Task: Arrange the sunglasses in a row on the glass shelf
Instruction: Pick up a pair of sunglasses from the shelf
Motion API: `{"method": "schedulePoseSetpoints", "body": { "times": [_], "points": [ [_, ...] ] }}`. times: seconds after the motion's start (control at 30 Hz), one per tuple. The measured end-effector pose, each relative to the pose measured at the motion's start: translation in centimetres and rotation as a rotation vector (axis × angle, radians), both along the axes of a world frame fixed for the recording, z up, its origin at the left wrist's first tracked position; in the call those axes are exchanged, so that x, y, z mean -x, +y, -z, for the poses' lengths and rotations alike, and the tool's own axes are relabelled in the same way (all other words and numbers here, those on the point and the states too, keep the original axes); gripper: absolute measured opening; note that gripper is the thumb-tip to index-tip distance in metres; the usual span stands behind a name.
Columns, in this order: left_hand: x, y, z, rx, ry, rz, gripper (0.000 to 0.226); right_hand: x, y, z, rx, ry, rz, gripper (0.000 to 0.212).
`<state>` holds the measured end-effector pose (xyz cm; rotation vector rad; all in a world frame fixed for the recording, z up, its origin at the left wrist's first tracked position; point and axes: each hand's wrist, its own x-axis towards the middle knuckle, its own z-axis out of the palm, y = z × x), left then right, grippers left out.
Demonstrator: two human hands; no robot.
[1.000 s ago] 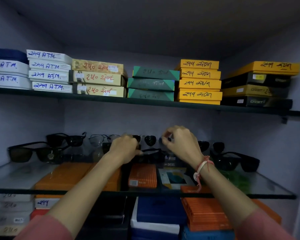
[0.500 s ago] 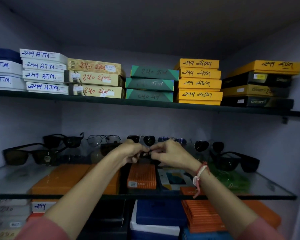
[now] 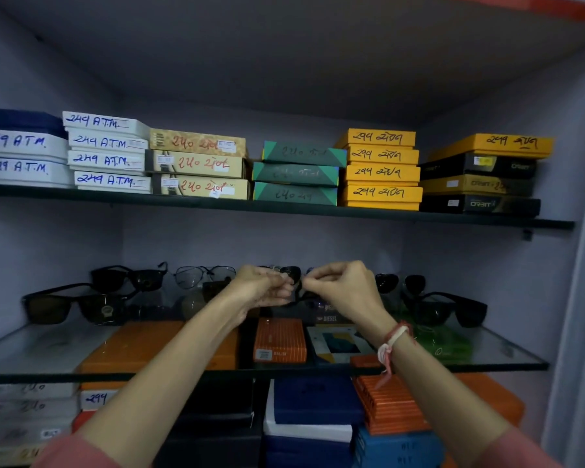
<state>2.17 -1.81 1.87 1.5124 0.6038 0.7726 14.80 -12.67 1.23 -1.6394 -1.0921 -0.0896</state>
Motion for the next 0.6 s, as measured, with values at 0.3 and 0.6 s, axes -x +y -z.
{"method": "schedulePoseSetpoints", "body": {
  "times": [0.3, 0.6],
  "points": [
    [0.7, 0.8, 0.2, -0.474, 0.237, -0.100, 0.031, -1.2, -2.5, -2.5, -0.148, 0.467, -0.336, 0.018],
    [-0.7, -0.5, -1.7, -0.877, 0.435, -0.300, 0.029, -4.8, -3.7, -3.1, -0.023, 0.256, -0.021, 0.010]
  ]
}}
